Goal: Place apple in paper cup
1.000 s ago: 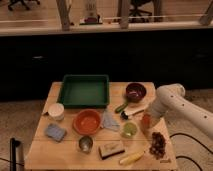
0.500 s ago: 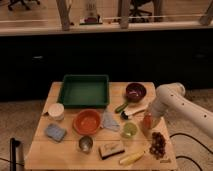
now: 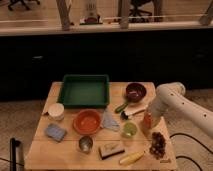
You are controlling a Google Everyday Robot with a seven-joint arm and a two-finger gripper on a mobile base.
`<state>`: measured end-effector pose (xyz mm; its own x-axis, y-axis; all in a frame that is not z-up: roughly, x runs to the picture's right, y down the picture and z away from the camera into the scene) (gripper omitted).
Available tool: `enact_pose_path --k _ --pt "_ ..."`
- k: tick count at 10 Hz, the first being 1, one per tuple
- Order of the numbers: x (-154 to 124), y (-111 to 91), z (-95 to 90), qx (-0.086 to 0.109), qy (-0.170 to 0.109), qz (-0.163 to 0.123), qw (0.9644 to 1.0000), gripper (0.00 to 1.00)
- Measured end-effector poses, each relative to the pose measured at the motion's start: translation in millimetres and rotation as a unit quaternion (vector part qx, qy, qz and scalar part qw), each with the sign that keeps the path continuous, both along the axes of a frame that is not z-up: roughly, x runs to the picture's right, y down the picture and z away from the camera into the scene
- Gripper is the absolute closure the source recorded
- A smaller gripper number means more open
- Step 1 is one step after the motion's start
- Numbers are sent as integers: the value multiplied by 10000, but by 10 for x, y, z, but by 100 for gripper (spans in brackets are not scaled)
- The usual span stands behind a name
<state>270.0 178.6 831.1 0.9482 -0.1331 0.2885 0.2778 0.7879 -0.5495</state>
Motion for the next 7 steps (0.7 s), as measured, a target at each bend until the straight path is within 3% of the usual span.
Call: enact_pose_path --k 3,7 --pt "4 -32 -11 18 -36 -23 10000 100" --pt "-16 -219 -124 192 -130 -87 9997 100"
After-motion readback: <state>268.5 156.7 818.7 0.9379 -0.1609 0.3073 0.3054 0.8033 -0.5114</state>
